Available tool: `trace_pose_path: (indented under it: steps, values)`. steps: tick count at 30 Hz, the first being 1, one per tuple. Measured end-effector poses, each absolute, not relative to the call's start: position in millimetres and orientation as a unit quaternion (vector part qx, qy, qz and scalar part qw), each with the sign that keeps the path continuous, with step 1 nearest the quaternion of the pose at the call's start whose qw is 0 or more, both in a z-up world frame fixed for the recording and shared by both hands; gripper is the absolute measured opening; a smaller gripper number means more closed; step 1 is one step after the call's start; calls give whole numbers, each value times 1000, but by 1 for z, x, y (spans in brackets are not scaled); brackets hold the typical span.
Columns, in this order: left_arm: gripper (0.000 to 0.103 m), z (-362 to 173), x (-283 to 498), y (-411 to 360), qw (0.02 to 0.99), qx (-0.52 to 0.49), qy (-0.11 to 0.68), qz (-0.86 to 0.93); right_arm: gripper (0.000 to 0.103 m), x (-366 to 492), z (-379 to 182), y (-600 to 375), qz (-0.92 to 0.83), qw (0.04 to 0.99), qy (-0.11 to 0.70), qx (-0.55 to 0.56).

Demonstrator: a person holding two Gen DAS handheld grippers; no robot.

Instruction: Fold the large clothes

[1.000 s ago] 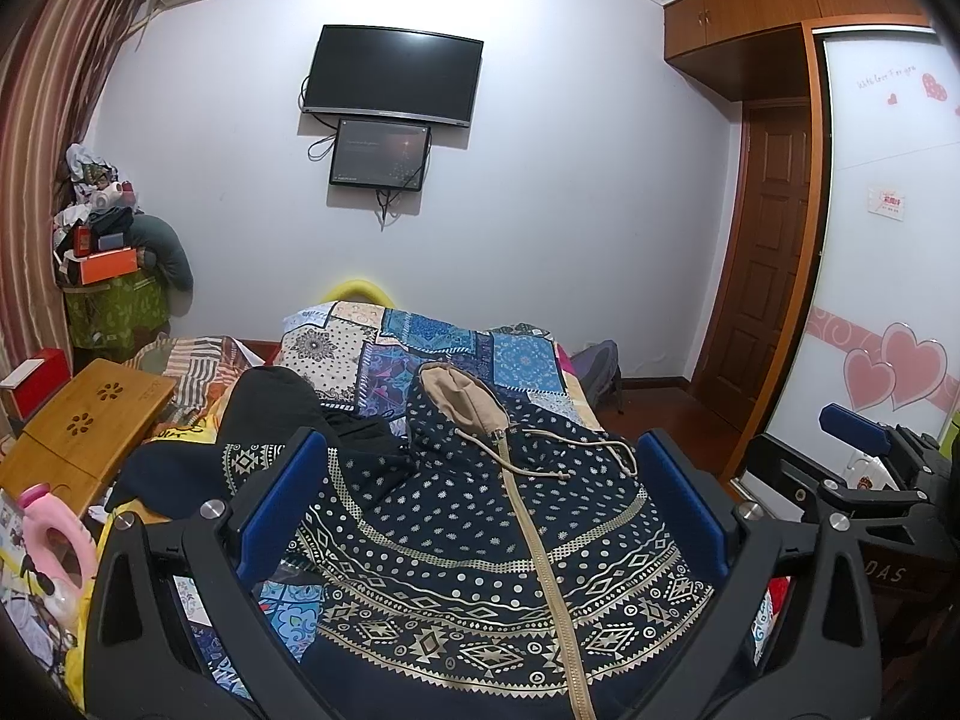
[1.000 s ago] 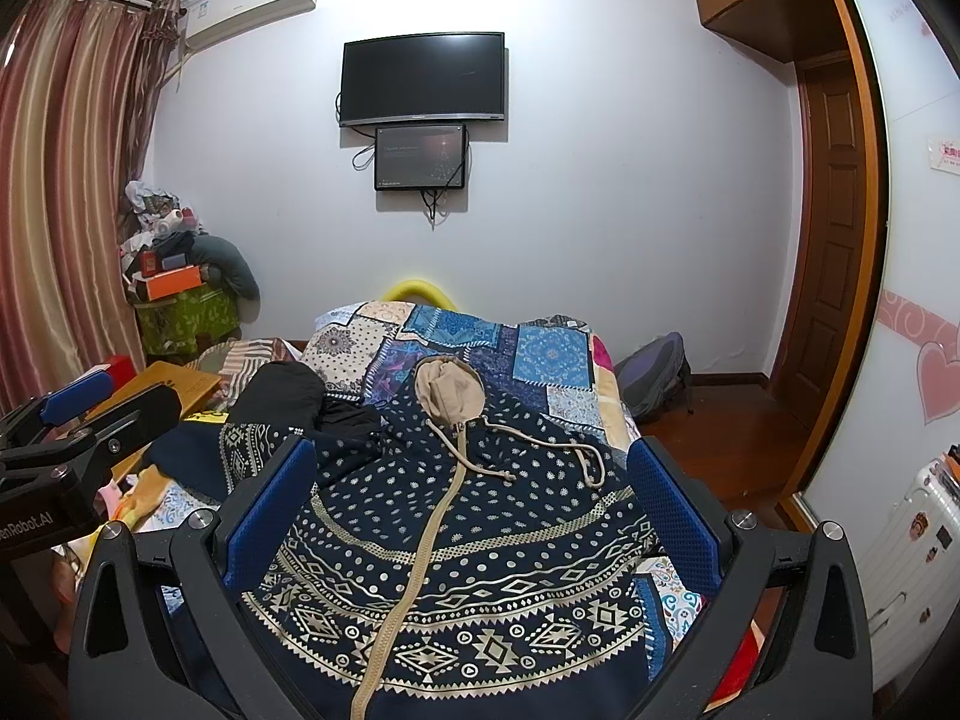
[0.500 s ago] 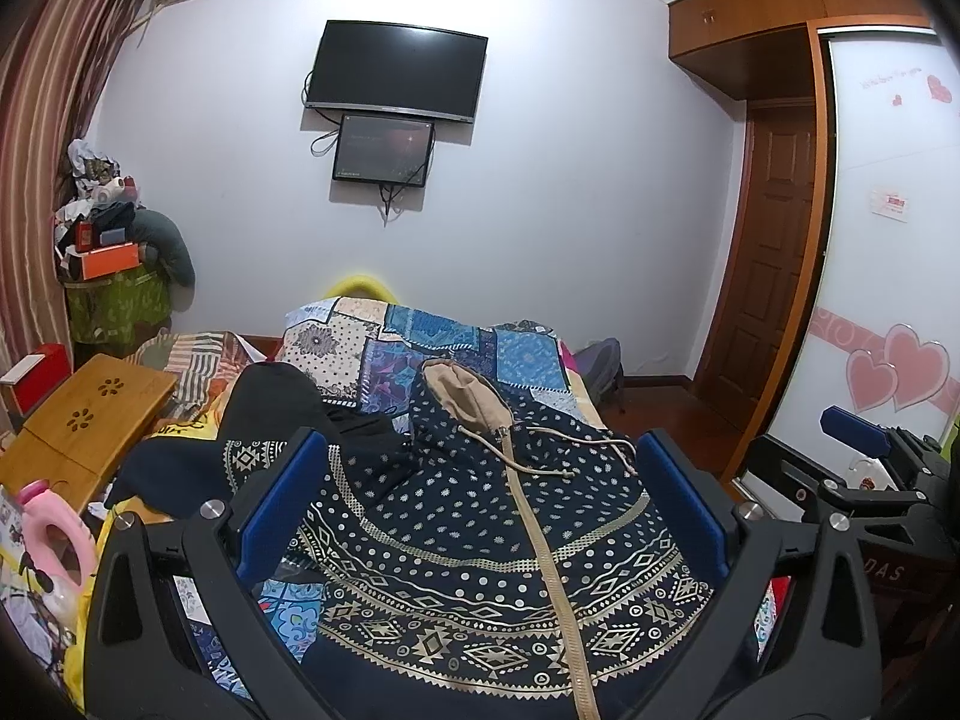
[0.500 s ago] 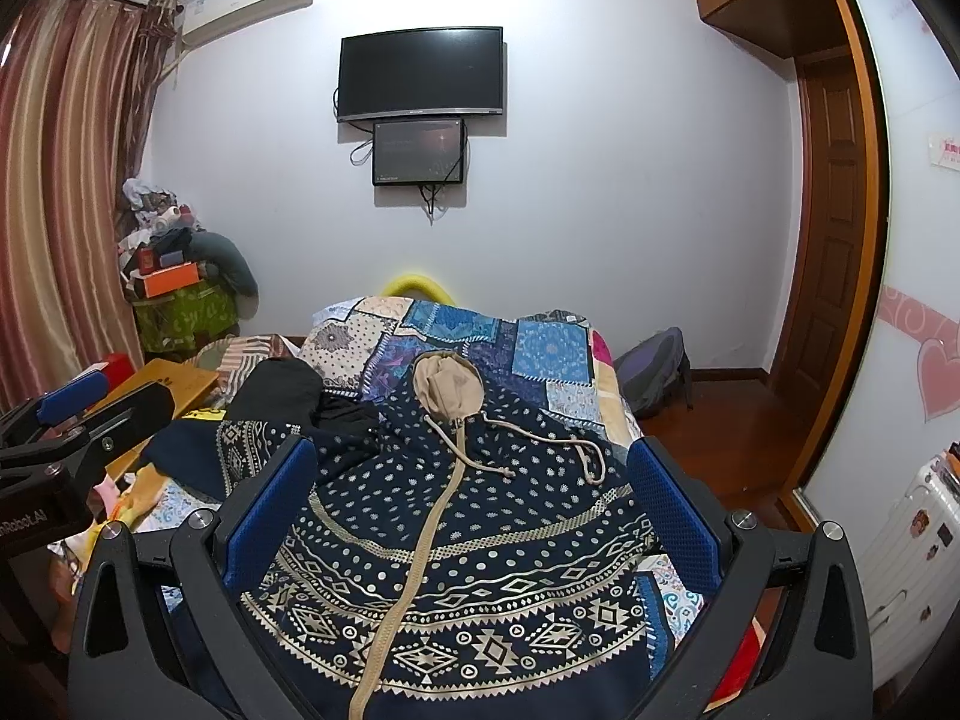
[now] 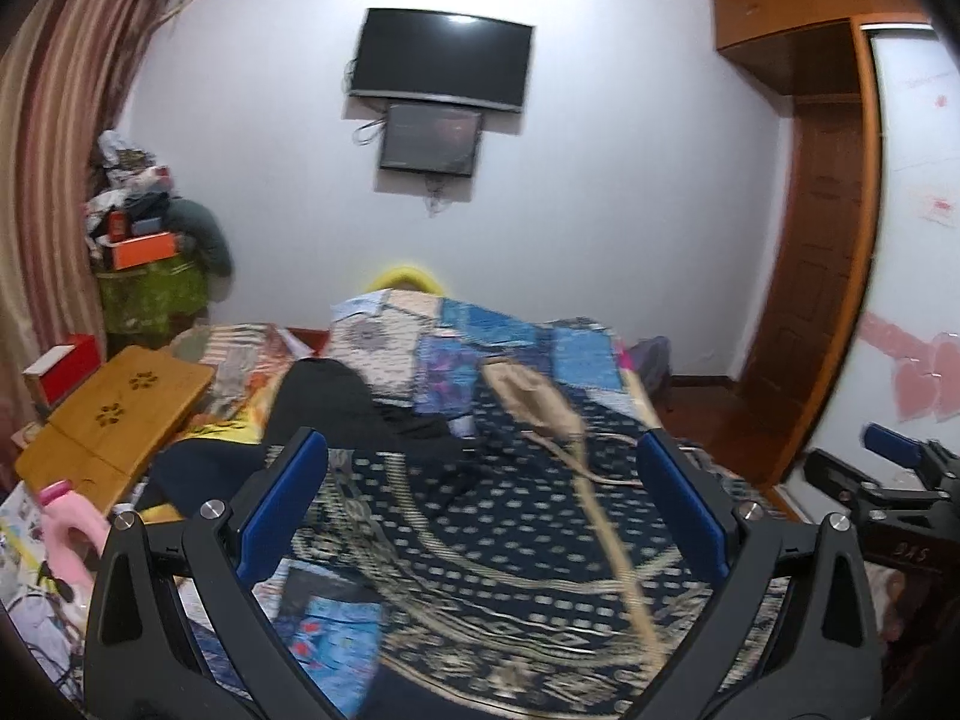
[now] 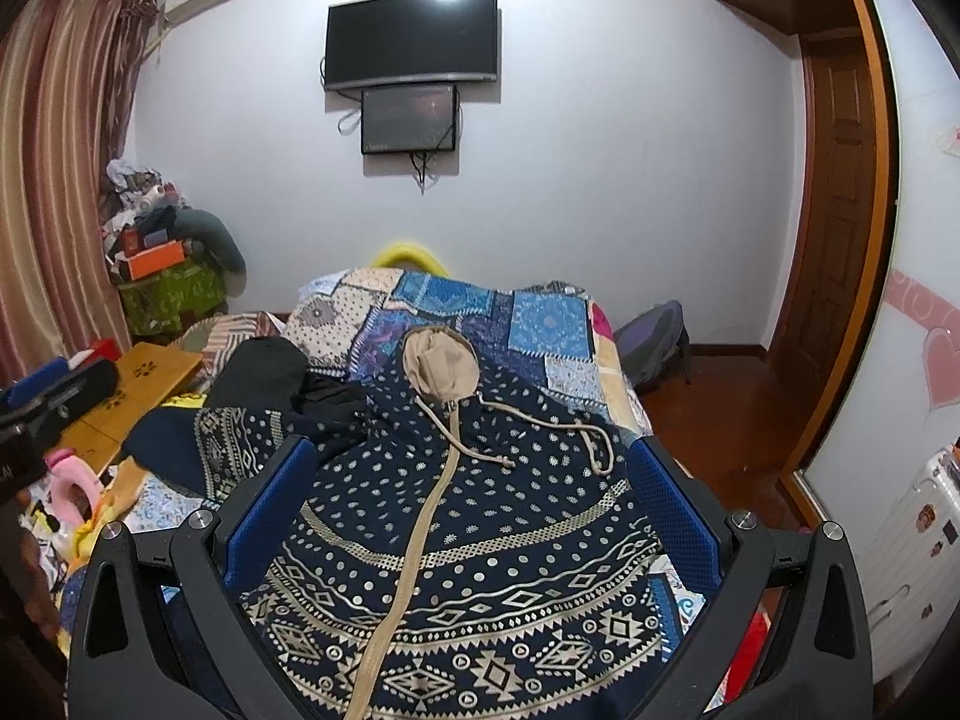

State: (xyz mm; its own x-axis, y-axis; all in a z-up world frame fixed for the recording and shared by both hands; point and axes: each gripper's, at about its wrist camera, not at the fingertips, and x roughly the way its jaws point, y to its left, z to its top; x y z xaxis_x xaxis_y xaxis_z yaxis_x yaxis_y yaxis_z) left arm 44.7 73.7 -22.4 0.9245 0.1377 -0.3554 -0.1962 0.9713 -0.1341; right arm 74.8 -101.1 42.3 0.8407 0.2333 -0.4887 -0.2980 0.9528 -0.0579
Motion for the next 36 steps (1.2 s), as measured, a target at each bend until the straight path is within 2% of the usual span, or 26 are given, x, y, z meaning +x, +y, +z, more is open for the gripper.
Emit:
trace_pose_path:
  steps: [15, 21, 27, 36]
  values:
    - [103, -110, 112, 241, 916, -143, 276, 253, 103, 162, -15, -76, 110, 921, 363, -93]
    - [103, -162, 125, 314, 877, -233, 336, 252, 103, 187, -45, -66, 107, 897, 418, -94]
    - [88, -212, 131, 375, 833, -333, 367, 245, 103, 208, -70, -61, 100, 866, 484, -80]
    - [78, -261, 141, 414, 791, -421, 384, 221, 103, 216, -82, -55, 104, 846, 518, -68]
